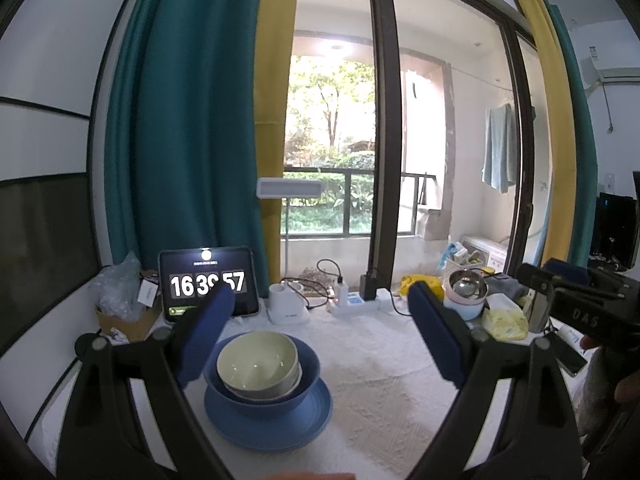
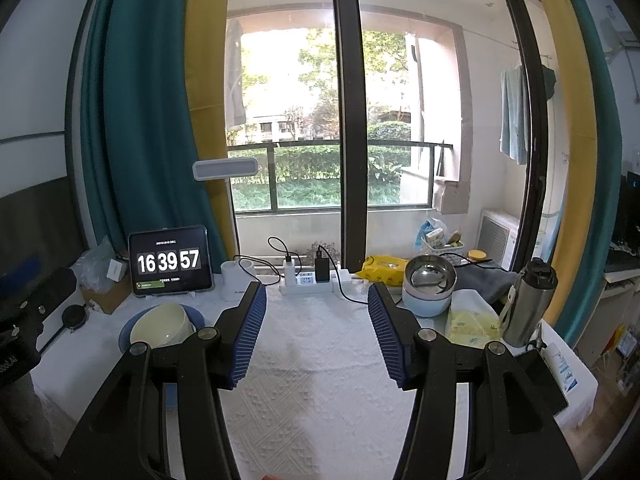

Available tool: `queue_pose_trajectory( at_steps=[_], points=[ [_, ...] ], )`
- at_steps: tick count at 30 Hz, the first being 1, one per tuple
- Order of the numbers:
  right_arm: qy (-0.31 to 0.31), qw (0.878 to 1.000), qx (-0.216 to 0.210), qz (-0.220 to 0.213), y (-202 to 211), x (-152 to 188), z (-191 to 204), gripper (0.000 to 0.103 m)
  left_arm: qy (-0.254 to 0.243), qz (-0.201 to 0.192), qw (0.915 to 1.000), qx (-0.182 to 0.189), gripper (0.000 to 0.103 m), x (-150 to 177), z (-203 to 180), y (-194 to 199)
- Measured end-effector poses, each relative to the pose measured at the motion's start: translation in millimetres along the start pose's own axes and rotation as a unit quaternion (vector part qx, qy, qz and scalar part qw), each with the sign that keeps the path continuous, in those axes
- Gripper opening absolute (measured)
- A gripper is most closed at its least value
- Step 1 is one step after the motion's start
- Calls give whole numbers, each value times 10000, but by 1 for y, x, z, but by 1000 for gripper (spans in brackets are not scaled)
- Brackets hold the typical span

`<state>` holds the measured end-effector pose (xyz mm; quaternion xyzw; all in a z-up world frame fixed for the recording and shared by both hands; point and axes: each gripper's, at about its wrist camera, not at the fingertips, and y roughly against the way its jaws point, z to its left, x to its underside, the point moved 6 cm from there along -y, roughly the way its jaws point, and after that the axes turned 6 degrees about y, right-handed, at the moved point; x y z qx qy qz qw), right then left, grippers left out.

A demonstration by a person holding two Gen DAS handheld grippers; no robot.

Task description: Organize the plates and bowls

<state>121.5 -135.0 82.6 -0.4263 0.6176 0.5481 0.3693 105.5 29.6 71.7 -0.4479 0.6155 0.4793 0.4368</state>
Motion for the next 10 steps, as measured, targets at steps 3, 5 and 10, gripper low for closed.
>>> queue_pose_trajectory(
  at_steps=[3,5,10],
  points=[
    [-7,10000,0,13,0,0,-1,56,8,9,10000,-12,90,-1,0,-1],
    [-14,10000,-6,28,-2,-2,-3,56,2,20,10000,-12,90,-1,-1,-2],
    [-36,10000,-28,66,-10,-4,-7,56,-24,41,10000,30,90,-3,-1,-8]
  ],
)
